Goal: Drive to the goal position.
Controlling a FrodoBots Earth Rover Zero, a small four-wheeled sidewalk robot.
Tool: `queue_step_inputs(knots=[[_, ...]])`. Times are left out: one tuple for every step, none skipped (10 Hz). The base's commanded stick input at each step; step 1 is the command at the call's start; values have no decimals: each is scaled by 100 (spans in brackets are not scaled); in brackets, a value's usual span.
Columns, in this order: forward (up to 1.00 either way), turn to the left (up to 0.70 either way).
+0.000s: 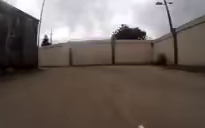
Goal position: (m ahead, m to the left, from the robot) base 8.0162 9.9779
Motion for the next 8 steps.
queue_step_inputs(knots=[[30,0],[30,0],[30,0],[30,0],[30,0],[30,0],[30,0],[30,0]])
